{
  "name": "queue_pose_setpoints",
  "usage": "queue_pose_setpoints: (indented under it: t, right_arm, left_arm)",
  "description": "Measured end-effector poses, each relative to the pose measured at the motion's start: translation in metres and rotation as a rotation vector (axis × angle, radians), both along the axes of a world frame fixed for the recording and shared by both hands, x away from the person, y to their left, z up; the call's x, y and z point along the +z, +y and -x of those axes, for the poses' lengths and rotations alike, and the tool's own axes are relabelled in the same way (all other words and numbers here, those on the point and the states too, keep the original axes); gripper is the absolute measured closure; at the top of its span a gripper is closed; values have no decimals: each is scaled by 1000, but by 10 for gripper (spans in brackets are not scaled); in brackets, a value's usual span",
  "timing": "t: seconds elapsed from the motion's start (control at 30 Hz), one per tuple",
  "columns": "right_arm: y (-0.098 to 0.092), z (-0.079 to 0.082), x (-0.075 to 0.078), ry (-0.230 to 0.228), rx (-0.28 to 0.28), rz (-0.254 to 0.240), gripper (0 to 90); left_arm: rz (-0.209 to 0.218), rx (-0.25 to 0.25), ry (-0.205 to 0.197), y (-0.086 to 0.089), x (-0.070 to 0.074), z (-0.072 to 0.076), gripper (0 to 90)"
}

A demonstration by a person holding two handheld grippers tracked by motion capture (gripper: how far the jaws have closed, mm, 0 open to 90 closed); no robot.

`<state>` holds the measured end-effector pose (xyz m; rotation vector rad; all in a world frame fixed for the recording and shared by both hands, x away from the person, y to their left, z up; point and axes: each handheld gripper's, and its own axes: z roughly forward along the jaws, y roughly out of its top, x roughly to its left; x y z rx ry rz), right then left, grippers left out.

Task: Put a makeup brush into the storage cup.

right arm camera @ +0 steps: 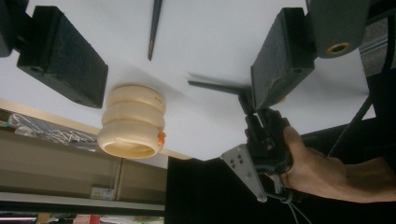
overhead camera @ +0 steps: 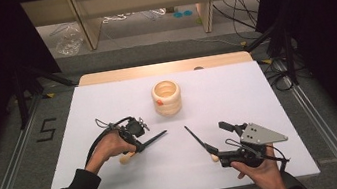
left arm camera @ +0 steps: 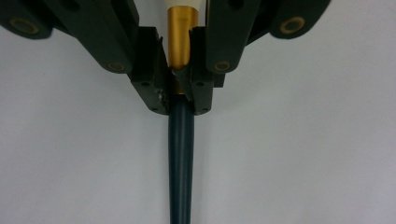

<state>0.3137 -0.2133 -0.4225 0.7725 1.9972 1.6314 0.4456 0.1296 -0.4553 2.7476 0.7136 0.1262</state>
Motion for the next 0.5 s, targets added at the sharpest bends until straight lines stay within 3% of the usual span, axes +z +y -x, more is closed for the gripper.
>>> queue_pose_setpoints:
  t: [0.3,0.37,0.43,0.5]
  right_arm:
    - [0,0,0,5,-2,1,200]
    - [0,0,0,5,-1,0,200]
    - [0,0,0,6,-2,1,200]
    - [0,0,0,17,10,-4,200]
  left_arm:
    - [149,22,-45,9,23,4,783]
    - [163,31,-49,10,24,5,783]
    - [220,40,-75,10,30,6,783]
    - [232,35,-78,11,34,7,783]
